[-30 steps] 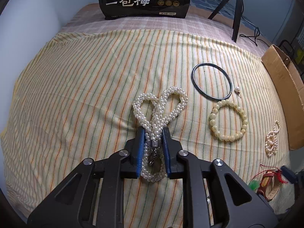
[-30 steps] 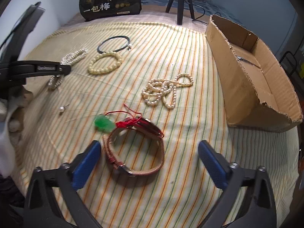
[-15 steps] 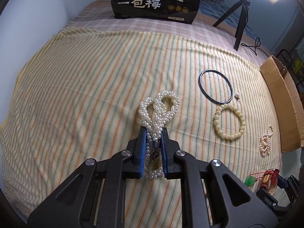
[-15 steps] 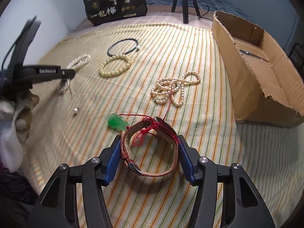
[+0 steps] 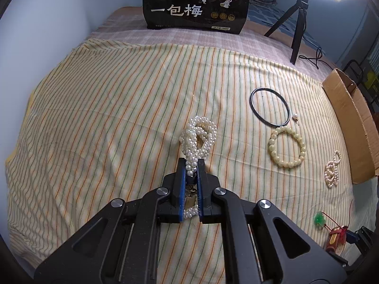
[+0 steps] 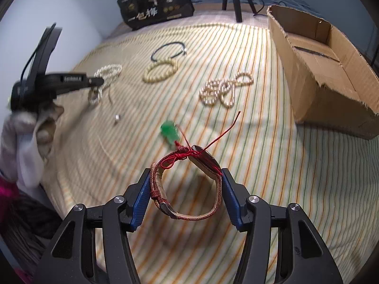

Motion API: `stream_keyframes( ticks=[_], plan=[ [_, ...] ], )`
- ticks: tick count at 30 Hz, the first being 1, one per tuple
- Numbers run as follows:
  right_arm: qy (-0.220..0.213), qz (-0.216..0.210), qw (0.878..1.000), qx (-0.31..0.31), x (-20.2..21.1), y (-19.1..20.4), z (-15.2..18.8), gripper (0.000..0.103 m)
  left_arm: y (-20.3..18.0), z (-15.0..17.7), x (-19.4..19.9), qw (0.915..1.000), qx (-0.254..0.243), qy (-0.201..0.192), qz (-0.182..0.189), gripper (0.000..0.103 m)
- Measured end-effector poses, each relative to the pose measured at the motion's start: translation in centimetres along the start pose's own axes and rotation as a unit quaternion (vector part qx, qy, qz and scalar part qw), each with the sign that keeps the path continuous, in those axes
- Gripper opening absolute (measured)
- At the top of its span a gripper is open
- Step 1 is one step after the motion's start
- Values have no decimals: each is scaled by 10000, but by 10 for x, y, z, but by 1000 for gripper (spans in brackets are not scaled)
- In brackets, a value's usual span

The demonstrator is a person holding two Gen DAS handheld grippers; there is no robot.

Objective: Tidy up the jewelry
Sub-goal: 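Lift the pearl necklace with the left gripper while the right gripper opens off the watch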

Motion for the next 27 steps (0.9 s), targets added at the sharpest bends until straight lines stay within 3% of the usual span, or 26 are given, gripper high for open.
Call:
stream_keyframes(
  ticks=[4, 8, 21, 23, 25, 27],
  plan=[
    [60, -111, 9999, 96, 0, 2, 6, 58, -2, 1, -2, 10000, -24, 19, -40, 6],
    [46, 56, 9999, 118, 1, 0, 5, 59, -2, 1, -3, 10000, -16, 29, -37, 6],
    [111, -451, 9985, -274, 2, 2, -27, 59, 0, 0, -6, 10000, 22, 53, -28, 6],
    [263, -510, 9979, -316, -5, 4, -28, 53, 0, 0, -7, 10000, 24, 54, -35, 6],
    [409, -567, 9968, -381, -13, 6, -29, 35, 0, 0, -7, 10000, 32, 61, -42, 6],
    [517, -718, 9949, -482, -20, 11, -30, 26, 0, 0, -7, 10000, 29, 59, -39, 6]
  ],
)
Point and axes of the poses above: each gripper's, at about its wrist camera, not at the fingertips, and x roughly against the way its jaws point, y to its left, z to its underside, the point moved 9 cm from there along -x, roughly the way its jaws point, and after that the axes turned 9 degrees about -x, right-handed, at the moved point
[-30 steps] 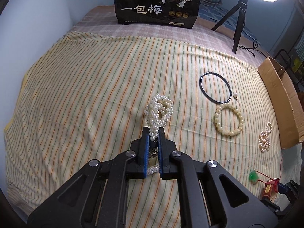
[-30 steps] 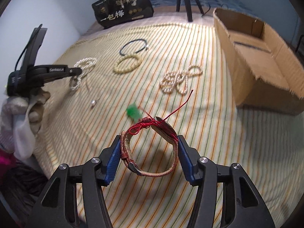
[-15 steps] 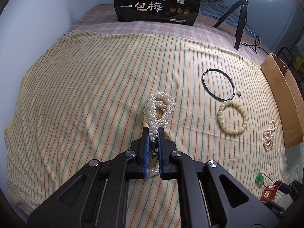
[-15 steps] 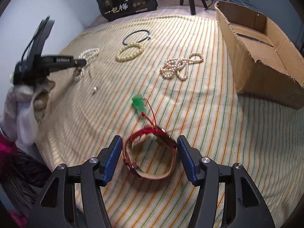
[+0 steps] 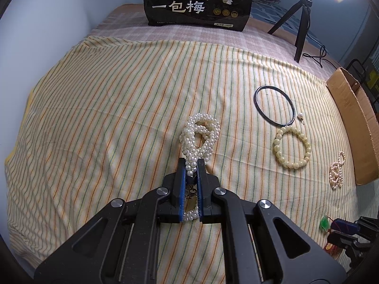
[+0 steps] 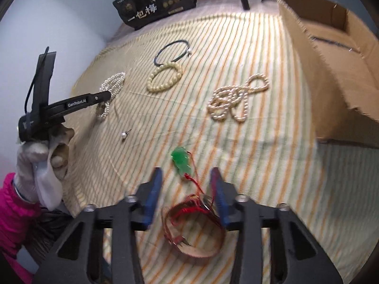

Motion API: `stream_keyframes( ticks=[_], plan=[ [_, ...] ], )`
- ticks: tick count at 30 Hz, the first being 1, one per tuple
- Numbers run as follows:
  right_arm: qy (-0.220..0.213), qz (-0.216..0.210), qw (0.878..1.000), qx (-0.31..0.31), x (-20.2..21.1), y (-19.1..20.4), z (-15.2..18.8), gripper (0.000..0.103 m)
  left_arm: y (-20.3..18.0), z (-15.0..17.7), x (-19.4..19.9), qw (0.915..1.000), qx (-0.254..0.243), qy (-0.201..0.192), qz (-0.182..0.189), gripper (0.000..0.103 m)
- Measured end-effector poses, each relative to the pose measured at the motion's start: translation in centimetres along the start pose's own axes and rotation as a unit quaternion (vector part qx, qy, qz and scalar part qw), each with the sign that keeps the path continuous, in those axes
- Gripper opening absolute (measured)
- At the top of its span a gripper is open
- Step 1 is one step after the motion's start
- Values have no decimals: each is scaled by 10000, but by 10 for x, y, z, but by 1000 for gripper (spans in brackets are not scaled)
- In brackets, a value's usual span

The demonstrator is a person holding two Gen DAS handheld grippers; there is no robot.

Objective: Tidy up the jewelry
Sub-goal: 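Lift the pearl necklace with the left gripper while the right gripper opens off the watch, then grasp the red string of the green jade pendant with the right gripper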

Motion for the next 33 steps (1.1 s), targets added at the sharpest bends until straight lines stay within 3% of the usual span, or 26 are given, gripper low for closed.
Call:
stream_keyframes(
  ticks=[1, 3, 10, 14, 18, 20, 25, 30, 33],
  plan=[
    [24, -25, 10000, -23, -2, 1, -1, 16, 0, 0, 0, 10000, -7, -2, 3, 6],
    [20, -12, 10000, -86, -3, -1, -3, 7, 0, 0, 0, 10000, -4, -2, 2, 6],
    [-290, -425, 9980, -376, 20, 0, -15, 2, 1, 0, 0, 10000, 34, 1, 17, 6],
    [-462, -579, 9965, -383, 36, 4, -21, 2, 2, -1, 0, 10000, 2, -3, -2, 6],
    [-563, 504, 9969, 198, 43, -5, -24, 2, 2, 0, 0, 10000, -2, -6, -16, 6],
    [-466, 706, 9961, 241, 44, -9, -24, 6, 1, 0, 1, 10000, 6, -4, -13, 6],
    [-526, 458, 9966, 432, 57, 4, -28, 25, 2, 0, 0, 10000, -14, -9, -5, 6],
    [-620, 431, 9943, 752, 69, 23, -33, 25, 2, 0, 0, 10000, -3, -5, -13, 6],
    [-261, 573, 9939, 902, 52, 24, -25, 25, 2, 1, 1, 10000, -10, -6, -18, 6]
  ],
)
Point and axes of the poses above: each gripper's, at about its wrist camera, not at the fingertips, and x roughly against the way its jaws point, y to its left, z to its underside, the point moved 9 cm from there along -x, roughly the way its jaws point, and after that the axes turned 9 degrees about -x, right-handed, at the moved point
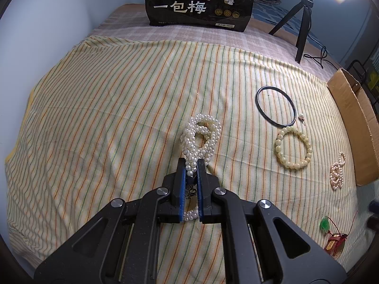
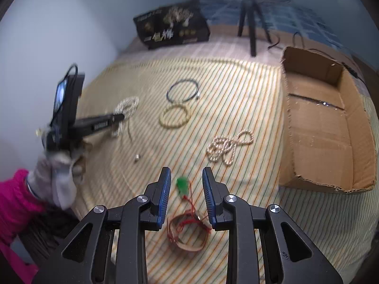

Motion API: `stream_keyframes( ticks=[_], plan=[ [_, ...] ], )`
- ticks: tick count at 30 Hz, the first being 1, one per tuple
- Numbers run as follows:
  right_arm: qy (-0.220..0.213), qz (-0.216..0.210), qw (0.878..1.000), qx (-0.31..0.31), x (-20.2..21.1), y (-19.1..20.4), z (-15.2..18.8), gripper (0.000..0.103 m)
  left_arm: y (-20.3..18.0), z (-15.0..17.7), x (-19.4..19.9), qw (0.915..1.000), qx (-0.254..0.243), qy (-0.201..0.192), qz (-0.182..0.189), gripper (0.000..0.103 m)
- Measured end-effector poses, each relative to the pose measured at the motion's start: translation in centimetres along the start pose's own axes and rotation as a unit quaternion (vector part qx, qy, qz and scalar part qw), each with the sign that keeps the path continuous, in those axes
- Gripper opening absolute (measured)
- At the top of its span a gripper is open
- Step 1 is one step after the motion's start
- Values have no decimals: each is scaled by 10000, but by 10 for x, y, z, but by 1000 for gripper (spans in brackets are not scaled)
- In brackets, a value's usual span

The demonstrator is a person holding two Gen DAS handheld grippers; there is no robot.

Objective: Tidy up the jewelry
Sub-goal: 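Grasp the red string of the green jade pendant with the right gripper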

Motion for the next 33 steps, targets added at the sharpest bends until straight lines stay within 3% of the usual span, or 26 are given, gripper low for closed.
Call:
stream_keyframes(
  ticks=[4, 10, 11, 13, 16, 26, 29, 33],
  plan=[
    [605, -32, 9981, -94, -34, -7, 23, 25, 0, 1, 0, 10000, 18, 2, -1, 6],
    [846, -21, 9962, -184, -52, -15, 34, 25, 0, 0, 0, 10000, 10, 1, 5, 6],
    [875, -97, 9960, -176, -54, -14, 35, 23, 0, 0, 0, 10000, 14, 1, 0, 6],
    [912, -148, 9956, -169, -56, -12, 35, 6, 0, 0, 0, 10000, 21, 1, -2, 6],
    [751, -316, 9961, -345, -49, -13, 30, 1, 0, 0, 0, 10000, 15, 1, 2, 6],
    [175, -438, 9965, -695, -11, -33, 15, 0, 1, 0, 0, 10000, 0, 3, -7, 6],
    [366, -488, 9963, -607, -14, -27, 19, 0, 1, 0, -1, 10000, 0, 14, 2, 6],
    [705, -249, 9967, -304, -27, -20, 30, 19, 0, 1, -1, 10000, -9, 35, 22, 6]
  ],
)
Point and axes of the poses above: each gripper's, at about its wrist camera, not at the fingertips, and x roughly against the way its jaws point, y to its left, z to its underside, the point moved 9 cm from there along -x, roughly the way its jaws point, and after that the axes turned 9 degrees about -x, right-handed, at the moved point
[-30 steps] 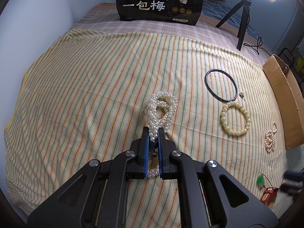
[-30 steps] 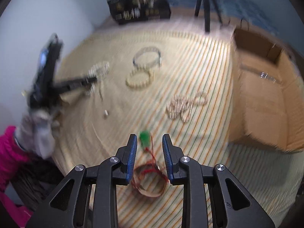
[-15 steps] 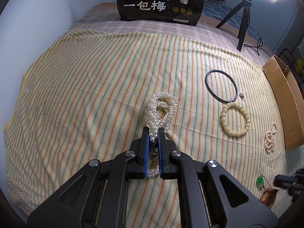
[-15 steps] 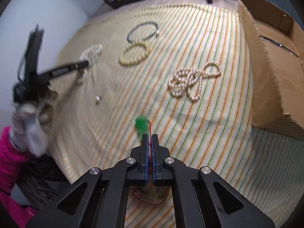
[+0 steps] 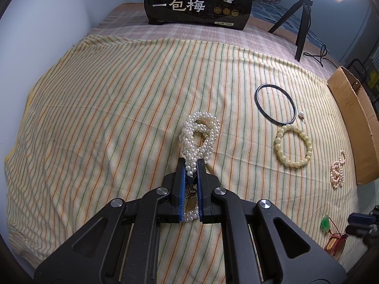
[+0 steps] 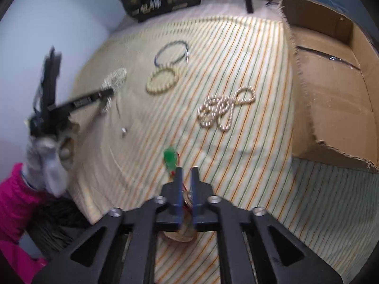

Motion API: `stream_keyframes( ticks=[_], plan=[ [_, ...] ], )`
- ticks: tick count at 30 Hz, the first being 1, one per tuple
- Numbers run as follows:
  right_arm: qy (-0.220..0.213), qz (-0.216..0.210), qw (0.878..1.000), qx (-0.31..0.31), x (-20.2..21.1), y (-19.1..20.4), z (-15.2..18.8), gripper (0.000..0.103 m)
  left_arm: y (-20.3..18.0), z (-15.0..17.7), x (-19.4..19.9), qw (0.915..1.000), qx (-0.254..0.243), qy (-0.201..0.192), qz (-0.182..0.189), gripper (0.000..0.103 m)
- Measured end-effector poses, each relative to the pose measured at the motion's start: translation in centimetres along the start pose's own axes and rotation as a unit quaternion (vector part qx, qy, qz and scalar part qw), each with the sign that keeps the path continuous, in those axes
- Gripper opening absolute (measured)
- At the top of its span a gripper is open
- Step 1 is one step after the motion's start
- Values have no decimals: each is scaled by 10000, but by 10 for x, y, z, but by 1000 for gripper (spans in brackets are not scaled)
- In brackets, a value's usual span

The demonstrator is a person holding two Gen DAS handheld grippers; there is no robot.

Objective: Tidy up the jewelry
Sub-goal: 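Grasp the red string of the green jade pendant with the right gripper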

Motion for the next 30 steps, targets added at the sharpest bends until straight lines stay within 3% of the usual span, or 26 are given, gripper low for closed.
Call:
stream_keyframes(
  ticks=[8, 9, 11, 16, 19, 23, 30],
  plan=[
    [292, 235, 9989, 273, -25, 7, 1, 19, 0, 0, 0, 10000, -8, -5, -5, 6],
    [317, 176, 9988, 321, -28, 10, 1, 4, -1, 1, 0, 10000, -14, -7, -8, 6],
    [322, 275, 9982, 425, -31, 14, 1, 1, 0, 1, -1, 10000, -8, -7, -9, 6],
    [-6, 623, 9956, 699, -15, 20, -4, 0, -2, 1, -1, 10000, -12, -17, -54, 6],
    [4, 529, 9959, 732, -8, 17, -2, 0, -3, 1, -1, 10000, -25, -22, -74, 6],
    [-84, 898, 9931, 755, -1, 2, -3, 0, -3, 0, -1, 10000, 14, -8, -66, 6],
    [-762, 874, 9920, 492, 49, -1, -15, 0, -3, 0, 0, 10000, -41, -37, -54, 6]
  ],
)
Point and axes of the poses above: each gripper's, at about its wrist camera, not at the fingertips, and x roughly against the way its jaws point, y to its left, z to its underside, the point moved 9 cm from there along -x, roughly the way its jaws point, and after that the axes turned 9 degrees about -x, right-handed, at the moved point
